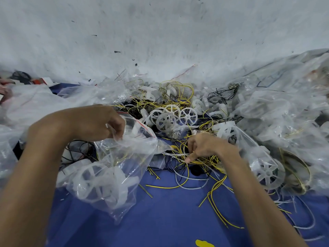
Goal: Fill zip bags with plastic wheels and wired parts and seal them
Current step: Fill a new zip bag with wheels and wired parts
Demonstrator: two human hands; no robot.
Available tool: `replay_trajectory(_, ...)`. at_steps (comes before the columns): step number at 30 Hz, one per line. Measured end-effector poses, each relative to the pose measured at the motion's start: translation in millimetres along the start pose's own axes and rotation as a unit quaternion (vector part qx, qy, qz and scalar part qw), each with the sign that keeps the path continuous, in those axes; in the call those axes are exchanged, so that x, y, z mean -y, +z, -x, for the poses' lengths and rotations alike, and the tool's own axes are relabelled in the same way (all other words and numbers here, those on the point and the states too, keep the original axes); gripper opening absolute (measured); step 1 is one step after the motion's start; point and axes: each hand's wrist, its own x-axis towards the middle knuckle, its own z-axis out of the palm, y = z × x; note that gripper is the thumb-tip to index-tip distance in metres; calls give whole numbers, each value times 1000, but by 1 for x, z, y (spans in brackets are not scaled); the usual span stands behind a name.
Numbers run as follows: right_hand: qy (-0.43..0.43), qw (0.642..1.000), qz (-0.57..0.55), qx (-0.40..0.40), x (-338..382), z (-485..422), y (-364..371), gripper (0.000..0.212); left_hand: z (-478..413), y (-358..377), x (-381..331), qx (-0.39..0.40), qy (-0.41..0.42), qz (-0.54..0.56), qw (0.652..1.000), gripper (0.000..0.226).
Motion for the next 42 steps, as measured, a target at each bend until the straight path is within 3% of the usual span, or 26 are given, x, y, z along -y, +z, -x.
replay_trajectory(5, -27, 997, -61, -30, -5, 5, -12, 22, 0, -1, 1, 1, -6, 1, 1000, 45)
replay_trajectory(10, 4, 999, -7, -45, -20, 11, -28, 10, -1, 0, -1, 1, -6, 0, 1000, 44)
replay_trajectory(15, 102, 994, 29, -20, -43, 13, -26, 18, -1, 0, -2, 3, -5, -5, 1000, 41)
replay_trajectory(20, 90, 991, 97, -28, -55, 19, -19, 29, -1, -1, -5, 3, 1, -2, 1000, 42)
replay_trajectory(22, 52, 990, 116, -61, -59, 27, -18, 33, -1, -2, -7, 5, 1, -4, 1000, 43)
replay_trajectory(25, -39, 983, 90, -153, -59, 37, -26, 13, -1, -2, -7, 6, 3, -3, 1000, 43)
replay_trajectory(28, -73, 963, -21, -257, -48, 47, -46, 9, 0, -2, -7, 1, 4, -2, 1000, 44)
replay_trajectory(31, -60, 949, -112, -288, -36, 58, -63, 11, 1, -3, -5, -4, 3, 1, 1000, 45)
replay_trajectory(33, -76, 926, -230, -290, -30, 62, -68, 22, 2, -5, -3, -7, 5, -5, 1000, 43)
replay_trajectory(37, -172, 829, -455, -275, -18, 67, -72, 21, 4, -6, -2, -6, 8, -1, 1000, 47)
replay_trajectory(42, -225, 712, -658, -100, -2, 70, -73, 29, 5, -6, -4, -4, 8, 5, 1000, 54)
